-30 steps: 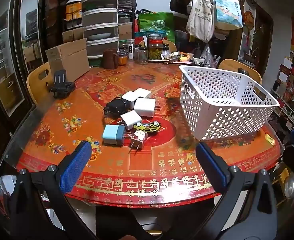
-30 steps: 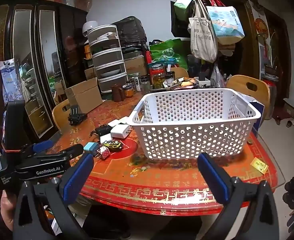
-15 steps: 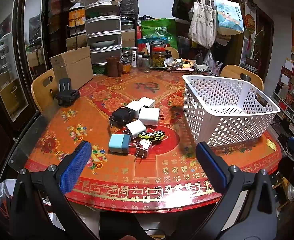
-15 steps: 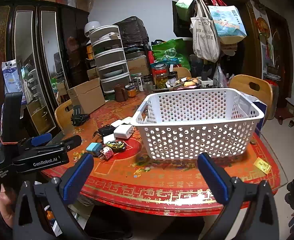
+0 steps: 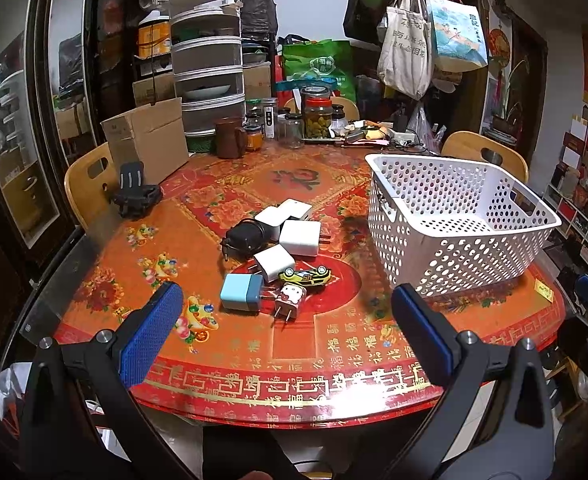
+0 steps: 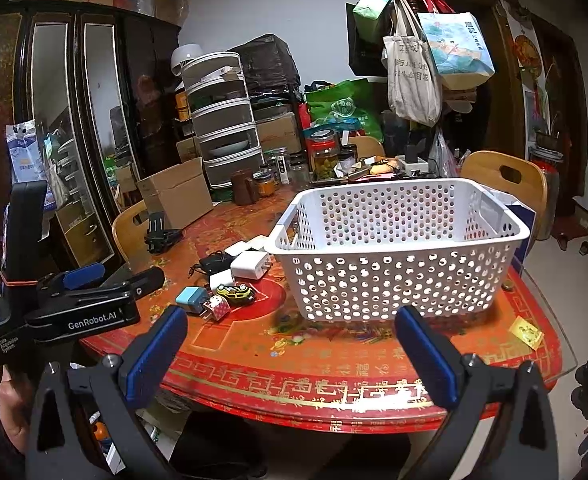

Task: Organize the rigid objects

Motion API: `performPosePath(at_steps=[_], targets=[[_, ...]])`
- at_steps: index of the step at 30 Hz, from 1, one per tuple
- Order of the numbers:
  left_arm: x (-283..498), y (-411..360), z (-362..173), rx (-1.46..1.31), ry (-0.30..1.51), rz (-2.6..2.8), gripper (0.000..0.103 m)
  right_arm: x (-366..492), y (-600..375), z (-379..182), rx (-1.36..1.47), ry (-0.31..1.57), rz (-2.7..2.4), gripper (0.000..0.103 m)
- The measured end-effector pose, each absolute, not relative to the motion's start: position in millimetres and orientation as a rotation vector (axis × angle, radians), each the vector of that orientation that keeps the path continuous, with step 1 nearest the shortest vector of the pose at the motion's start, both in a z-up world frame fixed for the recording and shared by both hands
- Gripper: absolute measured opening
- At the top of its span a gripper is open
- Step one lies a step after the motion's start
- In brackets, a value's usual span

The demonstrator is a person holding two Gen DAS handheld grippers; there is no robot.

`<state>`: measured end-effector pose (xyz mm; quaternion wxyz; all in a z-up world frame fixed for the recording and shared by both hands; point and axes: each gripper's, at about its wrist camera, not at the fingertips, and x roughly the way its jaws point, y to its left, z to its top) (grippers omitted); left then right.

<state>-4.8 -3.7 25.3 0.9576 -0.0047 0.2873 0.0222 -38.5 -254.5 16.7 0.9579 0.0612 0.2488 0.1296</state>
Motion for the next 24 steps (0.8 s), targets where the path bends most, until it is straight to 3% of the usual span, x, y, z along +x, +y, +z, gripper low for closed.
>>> performPosePath(at_steps=[24], targets=[[-4.6, -3.6, 26.4, -0.01, 0.583, 0.048, 0.103, -39.4, -256.4, 19.0, 0.129, 0.502, 0.267, 0.103]])
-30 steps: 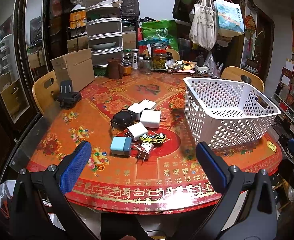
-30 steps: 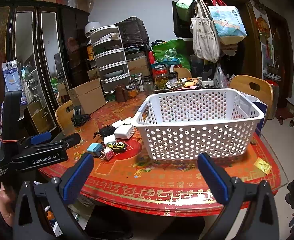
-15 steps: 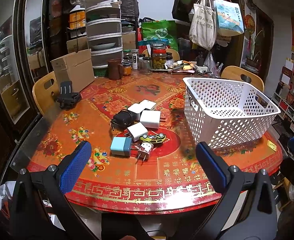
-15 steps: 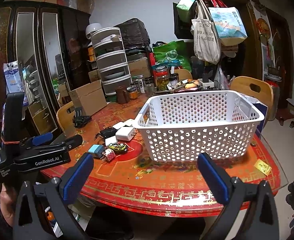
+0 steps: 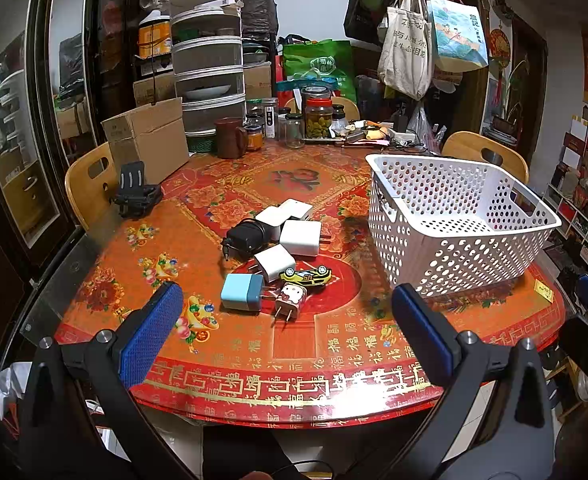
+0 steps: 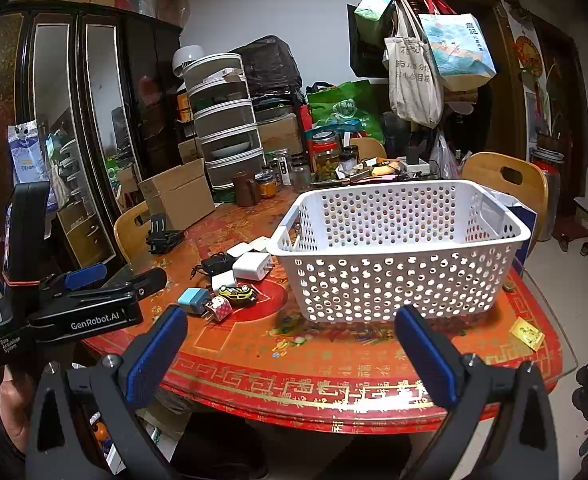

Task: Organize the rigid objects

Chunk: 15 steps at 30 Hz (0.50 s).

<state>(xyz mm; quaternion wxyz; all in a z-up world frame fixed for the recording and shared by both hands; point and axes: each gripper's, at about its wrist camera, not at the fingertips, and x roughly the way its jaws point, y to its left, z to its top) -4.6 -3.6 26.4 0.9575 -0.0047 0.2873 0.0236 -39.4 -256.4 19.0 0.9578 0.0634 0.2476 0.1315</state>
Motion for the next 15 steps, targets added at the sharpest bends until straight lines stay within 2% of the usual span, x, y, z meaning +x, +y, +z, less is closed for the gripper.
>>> performPosePath(at_steps=[11, 15], targets=[[-5.4, -1.7, 24.8, -0.023, 0.582, 0.029, 0.103, -39.1, -255.4, 18.1, 0.128, 0.505, 0.264, 0.103], [-5.3, 18.3, 22.2, -0.137, 0.507, -0.108, 0.103, -34.9, -275.6, 23.9, 0.121, 0.464, 0.137, 0.103]])
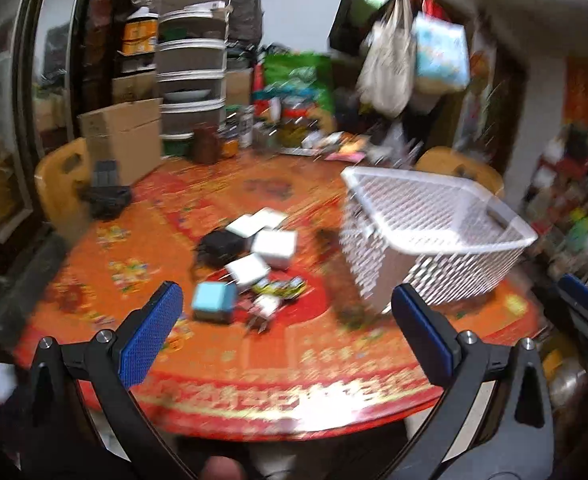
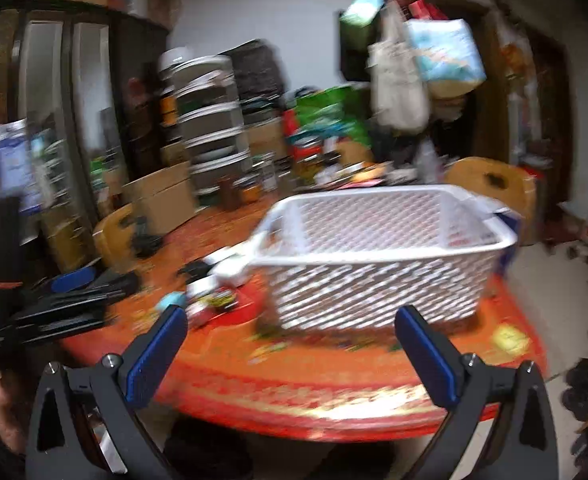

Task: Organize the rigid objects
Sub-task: 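Drag the white basket closer with the right tool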

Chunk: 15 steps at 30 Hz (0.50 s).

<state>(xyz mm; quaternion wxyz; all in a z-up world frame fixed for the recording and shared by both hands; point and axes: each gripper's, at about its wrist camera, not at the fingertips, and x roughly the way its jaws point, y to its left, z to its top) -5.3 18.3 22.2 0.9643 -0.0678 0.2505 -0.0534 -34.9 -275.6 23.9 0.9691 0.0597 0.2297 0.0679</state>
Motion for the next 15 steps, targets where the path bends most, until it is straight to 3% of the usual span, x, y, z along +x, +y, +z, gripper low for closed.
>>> performPosePath(at_steps=[5, 11, 15], targets=[[27.1, 47.2, 8.2, -0.155, 0.527, -0.034, 0.103, -13.5, -362.1, 42.3, 0.248, 0.347, -0.04, 0.103], [83.5, 72.5, -30.1, -0.159, 0.723, -0.025, 0.103, 75.6, -427.8, 27.7, 0.246, 0.626, -0.16, 0.102], [94.6, 87.7, -49.6, -0.151, 0.748, -0.002, 0.103, 120.8, -453.3, 5.9, 0.251, 0.74, -0.154, 0.078]])
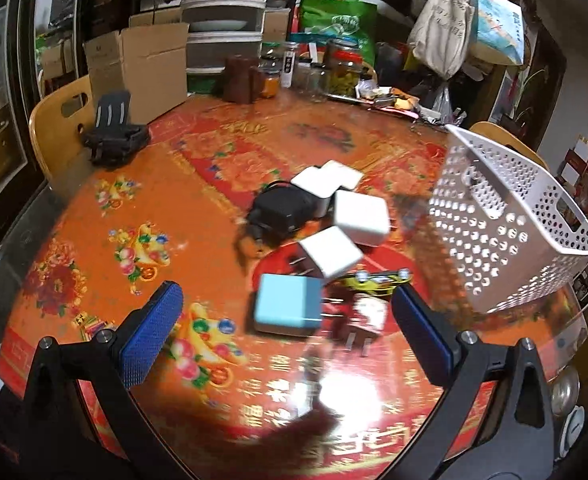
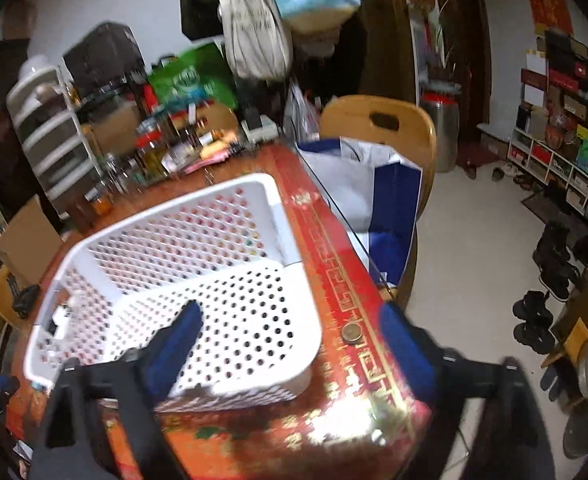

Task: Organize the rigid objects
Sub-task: 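Drag the white basket closer with the right tool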

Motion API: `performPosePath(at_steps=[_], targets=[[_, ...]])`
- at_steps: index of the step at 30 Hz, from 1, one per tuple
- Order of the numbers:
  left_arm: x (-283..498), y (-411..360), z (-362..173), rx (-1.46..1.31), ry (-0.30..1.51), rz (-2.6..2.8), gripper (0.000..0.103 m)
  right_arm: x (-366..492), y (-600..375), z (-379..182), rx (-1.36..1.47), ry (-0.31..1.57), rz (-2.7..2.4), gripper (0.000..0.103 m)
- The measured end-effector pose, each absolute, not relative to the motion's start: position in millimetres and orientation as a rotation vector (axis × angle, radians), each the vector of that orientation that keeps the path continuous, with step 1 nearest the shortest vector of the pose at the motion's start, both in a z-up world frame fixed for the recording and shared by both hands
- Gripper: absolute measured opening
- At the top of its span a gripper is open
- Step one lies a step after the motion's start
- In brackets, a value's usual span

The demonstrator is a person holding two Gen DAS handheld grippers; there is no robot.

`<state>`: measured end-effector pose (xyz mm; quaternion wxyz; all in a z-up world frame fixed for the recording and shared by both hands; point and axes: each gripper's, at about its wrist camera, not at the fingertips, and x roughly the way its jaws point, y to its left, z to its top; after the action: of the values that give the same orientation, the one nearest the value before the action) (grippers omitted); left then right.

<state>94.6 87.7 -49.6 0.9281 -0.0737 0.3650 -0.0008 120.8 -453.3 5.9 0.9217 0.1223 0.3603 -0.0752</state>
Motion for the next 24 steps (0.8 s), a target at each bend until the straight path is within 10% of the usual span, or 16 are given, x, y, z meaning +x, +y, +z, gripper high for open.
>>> performPosePath(at_steps=[6, 24], targets=[[114.4, 99.4, -68.7, -0.15, 0.806, 0.019, 0.103, 143.9, -459.2, -20.2, 0.269, 0.809, -0.129, 0.022], [138.7, 87.2, -104.0, -0.061, 0.89, 0.013, 0.103, 172.1, -445.6, -38.6, 0.234, 0.86, -0.133, 0.018]])
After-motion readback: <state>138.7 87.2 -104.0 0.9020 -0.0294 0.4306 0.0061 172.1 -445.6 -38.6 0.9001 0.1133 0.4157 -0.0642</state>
